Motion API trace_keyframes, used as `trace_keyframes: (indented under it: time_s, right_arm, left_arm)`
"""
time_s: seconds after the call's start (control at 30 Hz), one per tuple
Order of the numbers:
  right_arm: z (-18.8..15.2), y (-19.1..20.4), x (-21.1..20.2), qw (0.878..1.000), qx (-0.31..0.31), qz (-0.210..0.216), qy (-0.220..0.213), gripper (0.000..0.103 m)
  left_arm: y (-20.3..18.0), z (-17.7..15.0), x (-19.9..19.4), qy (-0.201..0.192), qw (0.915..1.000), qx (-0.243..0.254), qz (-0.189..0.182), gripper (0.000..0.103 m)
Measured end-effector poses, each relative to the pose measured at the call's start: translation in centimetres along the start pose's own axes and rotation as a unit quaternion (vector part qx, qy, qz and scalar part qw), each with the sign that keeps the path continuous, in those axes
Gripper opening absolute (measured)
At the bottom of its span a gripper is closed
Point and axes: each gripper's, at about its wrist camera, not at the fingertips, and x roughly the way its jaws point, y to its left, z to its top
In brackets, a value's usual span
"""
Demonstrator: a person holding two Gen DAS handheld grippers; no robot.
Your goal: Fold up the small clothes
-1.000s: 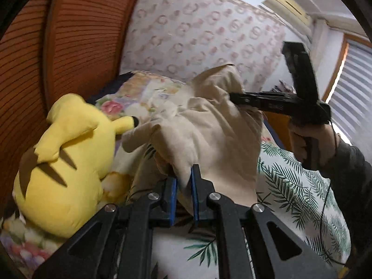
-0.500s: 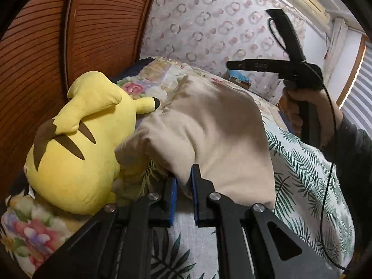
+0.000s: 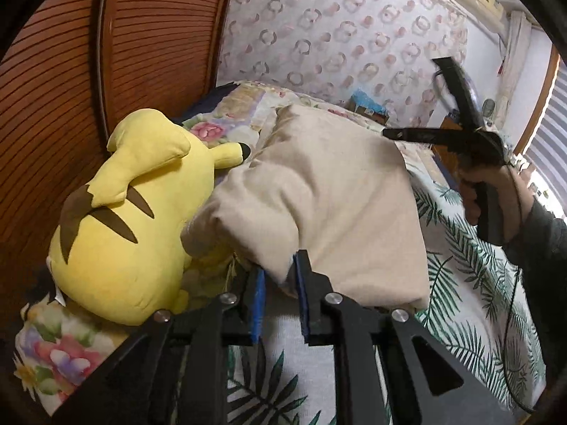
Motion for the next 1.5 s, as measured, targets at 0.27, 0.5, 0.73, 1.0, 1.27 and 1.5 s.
trace_keyframes:
  time_s: [0.27,0.5,0.73,1.0,1.27,1.5]
  right_arm:
    - [-2.3,-1.3,-6.5,0.999,0.019,0.01,-0.05,0.033]
    - [-7.7,-0.3,-14.3,0.995,0.044,0.017,-0.092,0.034]
    - [-13.2,0.6,-21.0,0.991,0.058,-0.004,-0.12,0.059]
    - [-18.7,0.2,-27.6,0.984,0.097,-0.038,-0.145,0.079]
    - [-22.7,-0.5,-33.8,0.97,0.132,-0.085,-0.185,0.079]
    - [-24.7,-0.9,-38.0,0.957,0.154,-0.124,-0.212,0.079]
  left_arm:
    - [-1.2,-0.1,-3.0,-0.027,0.9989,0.029,0.025,0.018]
    - [-4.3,-0.4,-5.9,-0.048,0.9967,0.065,0.011,0.019]
    - [-8.3,-1.1,-8.3,-0.069,0.9928,0.096,-0.015,0.019]
    - [-12.8,-2.1,-11.1,-0.088,0.9874,0.121,-0.05,0.022]
    - [-16.4,-2.1,-13.4,-0.111,0.9814,0.147,-0.057,0.024]
    - [-19.8,-1.1,-15.1,-0.136,0.9737,0.169,-0.068,0.025]
